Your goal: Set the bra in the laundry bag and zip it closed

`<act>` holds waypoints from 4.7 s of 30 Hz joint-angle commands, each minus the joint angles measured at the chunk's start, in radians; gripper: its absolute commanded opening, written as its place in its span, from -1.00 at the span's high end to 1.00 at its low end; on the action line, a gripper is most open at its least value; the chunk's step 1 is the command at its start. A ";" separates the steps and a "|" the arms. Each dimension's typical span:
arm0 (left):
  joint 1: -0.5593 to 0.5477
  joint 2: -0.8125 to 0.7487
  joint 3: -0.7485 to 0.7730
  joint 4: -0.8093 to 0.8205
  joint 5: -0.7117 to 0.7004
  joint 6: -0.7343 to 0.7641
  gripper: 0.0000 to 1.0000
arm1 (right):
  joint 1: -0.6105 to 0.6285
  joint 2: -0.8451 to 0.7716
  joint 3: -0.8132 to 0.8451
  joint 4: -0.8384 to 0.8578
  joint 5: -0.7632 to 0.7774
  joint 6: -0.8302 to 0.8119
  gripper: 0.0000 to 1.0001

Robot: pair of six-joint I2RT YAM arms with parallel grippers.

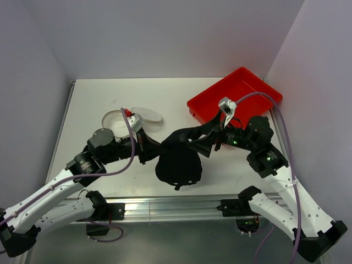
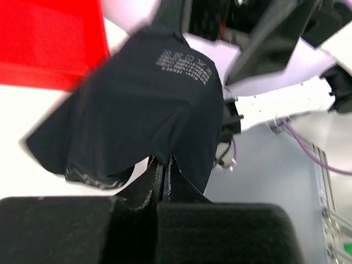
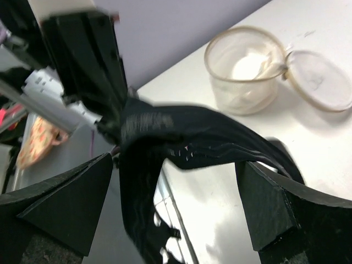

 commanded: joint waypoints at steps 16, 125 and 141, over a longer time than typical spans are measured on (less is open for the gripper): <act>-0.004 -0.013 0.112 0.020 -0.182 -0.049 1.00 | 0.006 -0.270 0.002 -0.116 -0.046 -0.075 -0.99; 0.786 0.048 -0.238 0.164 -0.314 -0.417 1.00 | 0.362 1.220 0.489 0.620 0.345 0.155 1.00; 0.683 0.051 -0.356 0.274 -0.067 -0.518 1.00 | 0.385 1.281 0.892 -0.037 0.728 0.193 1.00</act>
